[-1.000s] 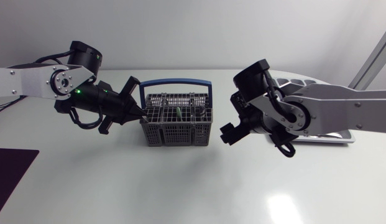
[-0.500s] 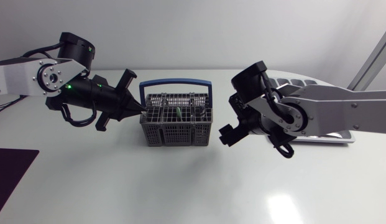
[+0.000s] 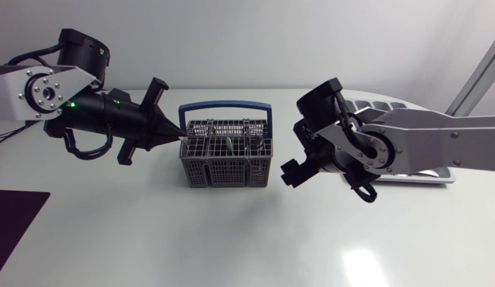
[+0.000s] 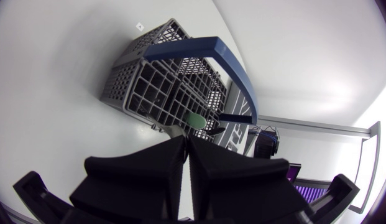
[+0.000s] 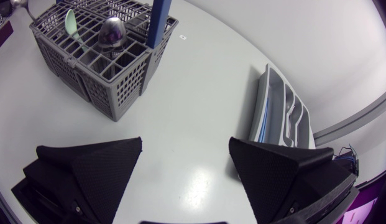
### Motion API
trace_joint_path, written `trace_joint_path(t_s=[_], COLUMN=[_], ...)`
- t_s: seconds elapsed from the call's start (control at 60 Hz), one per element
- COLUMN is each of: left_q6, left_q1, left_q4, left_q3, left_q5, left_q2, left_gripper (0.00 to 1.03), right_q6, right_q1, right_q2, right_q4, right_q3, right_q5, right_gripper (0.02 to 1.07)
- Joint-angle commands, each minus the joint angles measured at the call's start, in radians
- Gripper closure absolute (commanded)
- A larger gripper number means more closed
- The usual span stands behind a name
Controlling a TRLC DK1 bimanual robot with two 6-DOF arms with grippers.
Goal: Unload the cutlery basket into the drawer organizer.
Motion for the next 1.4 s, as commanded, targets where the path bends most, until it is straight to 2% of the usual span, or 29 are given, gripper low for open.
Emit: trace_joint_path(t_s=[0.0, 0.35, 0.633, 0.8, 0.85, 1.083, 1.217, 1.383], left_q6=[-0.031, -0.035, 0.002, 0.074, 0.107, 0.164, 0.176, 0.129], left_q1=[0.005, 0.001, -0.004, -0.038, -0.059, -0.143, -0.193, -0.236], left_q4=[-0.014, -0.023, -0.095, -0.153, -0.173, -0.184, -0.188, -0.199], left_q3=[0.001, -0.019, -0.028, -0.033, -0.036, -0.042, -0.036, -0.005], left_q5=[0.009, 0.004, 0.001, -0.007, -0.008, -0.007, -0.007, -0.005], left_q2=[-0.042, -0.146, -0.186, -0.205, -0.208, -0.211, -0.200, -0.157], left_gripper=[0.97, 0.97, 0.97, 0.97, 0.97, 0.97, 0.97, 0.97], right_q6=[0.019, 0.016, -0.005, -0.057, -0.088, -0.234, -0.243, -0.223], right_q1=[0.009, 0.010, 0.010, 0.009, 0.007, 0.022, 0.018, 0.056], right_q2=[0.015, 0.001, -0.047, -0.140, -0.177, -0.288, -0.332, -0.334], right_q4=[0.005, 0.004, 0.004, 0.016, 0.021, 0.035, 0.028, 0.084], right_q3=[-0.020, -0.024, -0.041, -0.069, -0.081, -0.129, -0.144, -0.182], right_q5=[0.001, 0.003, -0.008, -0.129, -0.192, -0.343, -0.497, -0.514], right_gripper=[0.06, 0.06, 0.06, 0.06, 0.06, 0.06, 0.06, 0.06])
